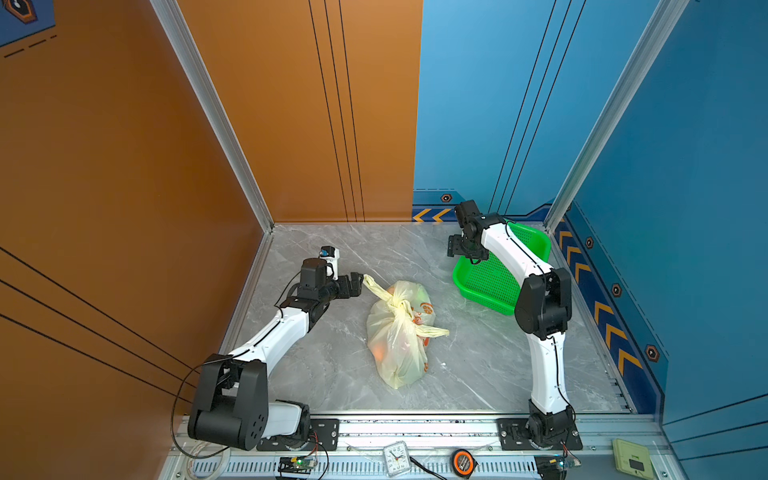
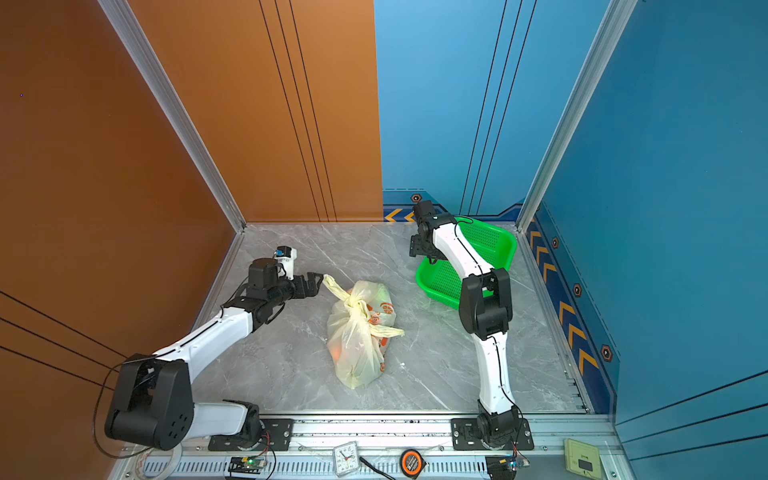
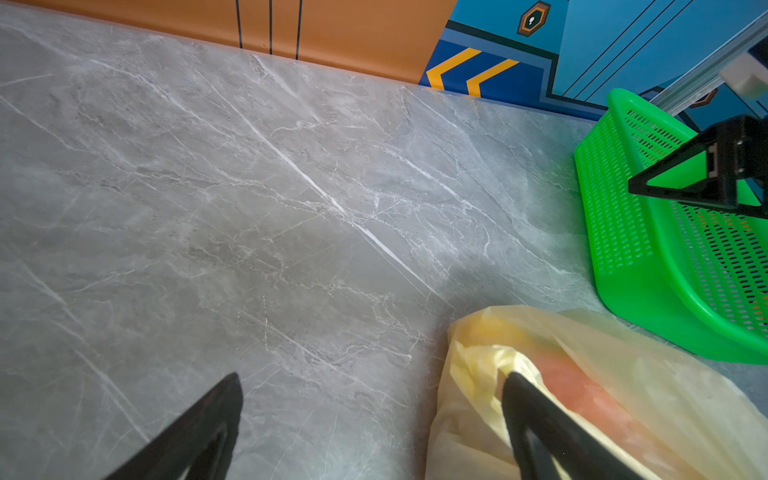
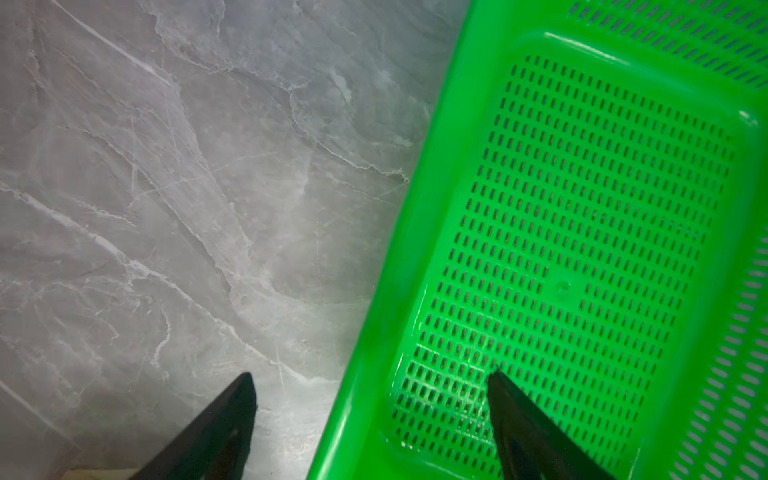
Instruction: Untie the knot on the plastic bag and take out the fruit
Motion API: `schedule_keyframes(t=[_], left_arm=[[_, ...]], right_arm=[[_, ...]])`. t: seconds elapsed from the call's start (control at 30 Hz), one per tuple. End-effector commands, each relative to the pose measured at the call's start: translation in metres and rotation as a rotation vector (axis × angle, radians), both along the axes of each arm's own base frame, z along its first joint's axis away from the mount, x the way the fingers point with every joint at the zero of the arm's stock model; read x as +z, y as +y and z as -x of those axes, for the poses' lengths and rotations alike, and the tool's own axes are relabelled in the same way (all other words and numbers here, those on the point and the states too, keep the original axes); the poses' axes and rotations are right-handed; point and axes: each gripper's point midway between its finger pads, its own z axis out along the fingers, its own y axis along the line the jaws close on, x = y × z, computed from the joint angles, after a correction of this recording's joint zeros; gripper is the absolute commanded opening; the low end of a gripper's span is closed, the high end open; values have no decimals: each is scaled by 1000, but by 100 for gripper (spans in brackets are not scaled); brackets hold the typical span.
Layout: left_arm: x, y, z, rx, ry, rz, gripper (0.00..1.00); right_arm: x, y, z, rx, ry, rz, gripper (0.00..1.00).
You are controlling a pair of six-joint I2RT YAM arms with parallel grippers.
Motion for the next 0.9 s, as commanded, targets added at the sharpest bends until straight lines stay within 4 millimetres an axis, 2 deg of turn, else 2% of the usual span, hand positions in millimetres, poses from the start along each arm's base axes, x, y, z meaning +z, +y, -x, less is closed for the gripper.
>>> schedule_keyframes(t=[0.0,0.17,0.4,0.53,0.73,0.87], left_arm=[[11,0,2,-17,-10,20,98],[10,0,0,-21,-3,28,98],[8,-1,-6,-29,6,36,98],[8,-3,-10,-32,6,47,98],[9,-5,-11,-36,6,54,98],[11,-4,-10,-29,2,55,98]], right_arm=[[-1,-2,-6,-14,-9,8,77],[-12,-5,-1,-5,21,22,63],[-17,-5,11,20,51,31,42],[-24,-6,19,30,77,37,33],[-21,-12,30,42,87,58,18],[-25,-22,42,54,112,91,11]])
